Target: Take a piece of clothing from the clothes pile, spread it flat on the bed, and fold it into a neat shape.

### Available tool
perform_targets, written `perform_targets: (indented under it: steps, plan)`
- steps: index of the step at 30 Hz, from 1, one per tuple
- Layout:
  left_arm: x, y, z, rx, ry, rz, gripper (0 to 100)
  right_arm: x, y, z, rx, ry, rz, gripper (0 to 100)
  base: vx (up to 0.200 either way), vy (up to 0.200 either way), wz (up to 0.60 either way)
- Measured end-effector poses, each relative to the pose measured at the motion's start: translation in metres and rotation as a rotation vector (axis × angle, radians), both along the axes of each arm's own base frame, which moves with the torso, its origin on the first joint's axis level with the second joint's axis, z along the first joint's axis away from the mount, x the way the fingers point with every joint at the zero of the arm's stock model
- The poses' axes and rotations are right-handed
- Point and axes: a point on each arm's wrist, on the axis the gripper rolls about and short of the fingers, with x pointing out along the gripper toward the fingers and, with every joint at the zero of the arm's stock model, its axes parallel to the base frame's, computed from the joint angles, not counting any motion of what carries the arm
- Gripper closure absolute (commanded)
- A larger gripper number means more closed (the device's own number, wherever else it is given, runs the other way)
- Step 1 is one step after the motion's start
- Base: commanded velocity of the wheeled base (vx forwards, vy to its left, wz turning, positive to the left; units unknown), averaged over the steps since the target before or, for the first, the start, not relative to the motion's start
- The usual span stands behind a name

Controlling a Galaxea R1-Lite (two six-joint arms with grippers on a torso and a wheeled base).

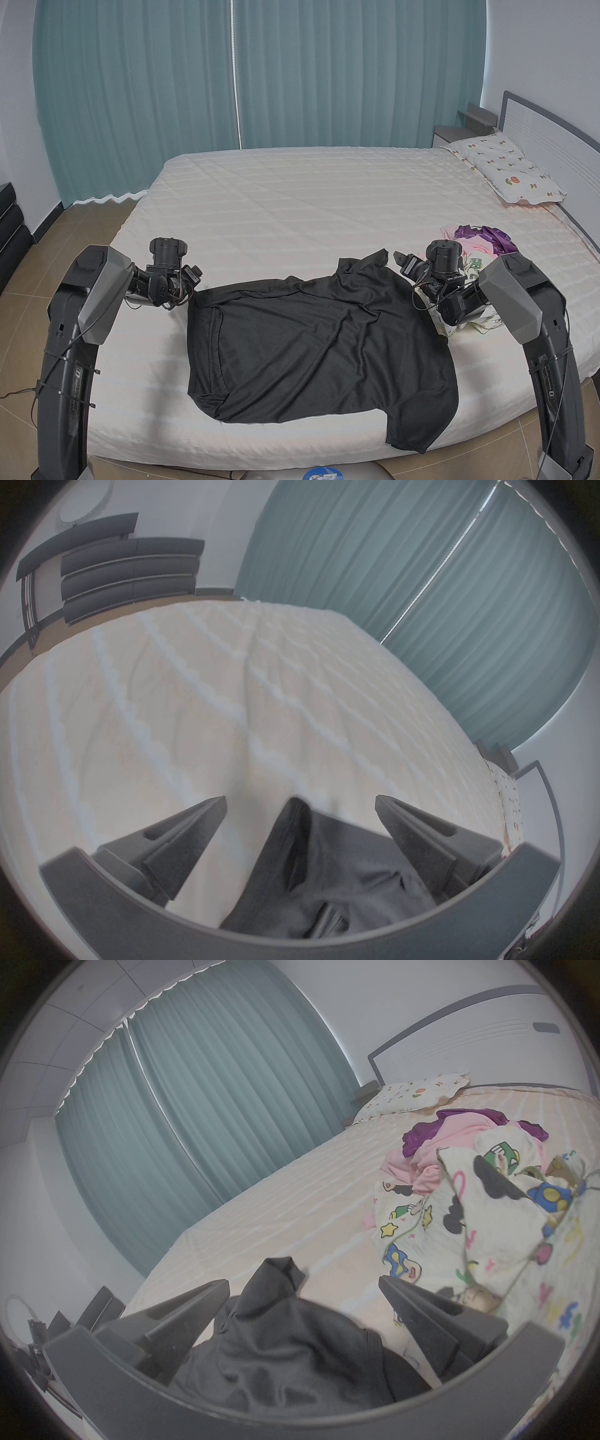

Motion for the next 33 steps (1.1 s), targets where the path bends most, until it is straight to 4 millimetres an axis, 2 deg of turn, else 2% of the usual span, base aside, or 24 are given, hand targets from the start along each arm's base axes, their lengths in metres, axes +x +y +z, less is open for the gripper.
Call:
perform_targets:
  steps: [5, 11, 13, 17, 23, 28, 33]
  plan:
    - [-0.032, 0.005, 0.002, -0.05, 0.071, -0.044, 0, -0.026, -0.009, 0.007, 0.004, 0.043, 0.016, 0, 0.0, 0.0, 0.0]
    - [-0.079, 0.006, 0.004, -0.094, 0.124, -0.088, 0, -0.068, -0.014, 0.011, 0.027, 0.113, 0.041, 0, 0.0, 0.0, 0.0]
    - [-0.097, 0.005, 0.003, -0.105, 0.14, -0.102, 0, -0.084, -0.014, 0.01, 0.046, 0.143, 0.048, 0, -0.2, 0.0, 0.0]
    - [-0.137, -0.002, -0.004, -0.123, 0.168, -0.14, 0, -0.117, -0.017, 0.008, 0.109, 0.206, 0.047, 0, -0.05, 0.0, 0.0]
    - [-0.177, -0.022, -0.008, -0.119, 0.131, -0.214, 0, -0.153, -0.019, 0.004, 0.242, 0.266, 0.032, 0, 0.0, 0.0, 0.0]
    - [-0.196, -0.045, -0.011, -0.051, 0.15, -0.243, 0, -0.171, -0.019, 0.002, 0.283, 0.278, 0.037, 0, 0.0, 0.0, 0.0]
    - [-0.195, -0.059, -0.013, 0.055, 0.149, -0.279, 0, -0.181, -0.018, 0.001, 0.29, 0.289, 0.053, 0, 0.0, 0.0, 0.0]
